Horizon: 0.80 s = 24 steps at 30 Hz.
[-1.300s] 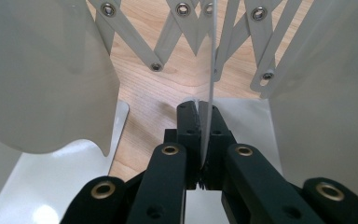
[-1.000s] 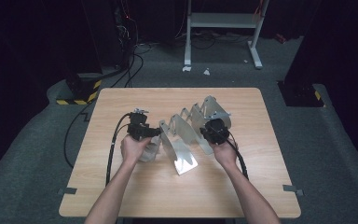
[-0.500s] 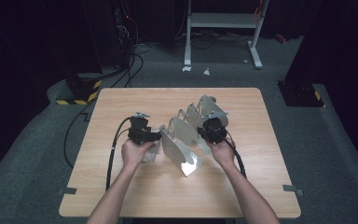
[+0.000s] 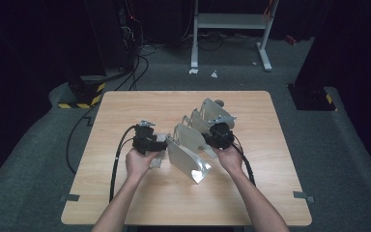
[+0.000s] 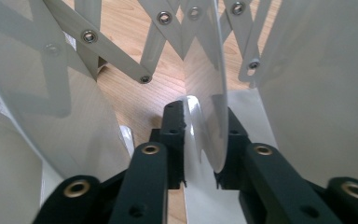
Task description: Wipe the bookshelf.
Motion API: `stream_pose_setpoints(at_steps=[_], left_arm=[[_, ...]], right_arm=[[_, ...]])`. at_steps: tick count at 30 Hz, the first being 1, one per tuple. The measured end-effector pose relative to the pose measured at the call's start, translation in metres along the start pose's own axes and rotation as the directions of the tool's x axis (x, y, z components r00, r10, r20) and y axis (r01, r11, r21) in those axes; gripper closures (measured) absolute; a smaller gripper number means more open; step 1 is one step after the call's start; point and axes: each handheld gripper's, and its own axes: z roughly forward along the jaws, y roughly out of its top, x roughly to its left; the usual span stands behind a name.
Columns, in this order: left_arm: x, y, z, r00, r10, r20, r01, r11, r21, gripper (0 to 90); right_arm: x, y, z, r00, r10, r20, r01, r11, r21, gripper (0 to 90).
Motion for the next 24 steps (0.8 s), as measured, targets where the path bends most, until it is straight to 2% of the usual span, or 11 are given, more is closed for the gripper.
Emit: stream_pose_setpoints(at_steps=[5,9,10,11,13,18,22,24], left_arm=[[-0.001,-0.002,0.0,1.0,0.004,-0.006,-0.004,1.0,-0.002,30.7],[-0.001,-0.003,-0.001,1.0,0.004,-0.006,-0.004,1.0,-0.005,31.1],[-0.001,-0.003,-0.001,1.0,0.004,-0.006,-0.004,1.0,-0.005,31.2],[-0.002,-0.003,-0.001,1.0,0.005,-0.006,-0.005,1.0,-0.006,31.2],[-0.003,-0.004,-0.001,1.0,0.006,-0.005,-0.006,1.0,-0.006,31.2],[-0.006,-0.006,-0.002,0.9999,0.013,-0.008,-0.013,0.9999,0.0,31.1],[-0.007,-0.006,-0.004,0.9996,0.02,-0.019,-0.02,0.9998,0.006,31.2],[-0.008,-0.007,-0.005,0.9994,0.025,-0.023,-0.025,0.9997,0.005,31.3]], right_arm=[[-0.009,-0.024,-0.006,0.9999,0.012,0.012,-0.013,1.0,0.014,77.2],[-0.017,-0.052,-0.006,0.9985,0.04,0.039,-0.042,0.998,0.05,84.9],[-0.017,-0.052,-0.006,0.9985,0.04,0.039,-0.042,0.998,0.05,84.9],[-0.02,-0.063,-0.005,0.9974,0.052,0.049,-0.055,0.996,0.068,86.3],[-0.021,-0.071,-0.003,0.9967,0.059,0.056,-0.063,0.995,0.083,86.6],[-0.02,-0.077,0.004,0.9953,0.062,0.074,-0.069,0.993,0.096,86.8],[-0.019,-0.077,0.005,0.9945,0.038,0.097,-0.047,0.995,0.092,88.0],[-0.025,-0.077,0.006,0.9927,0.059,0.105,-0.068,0.995,0.079,89.8]])
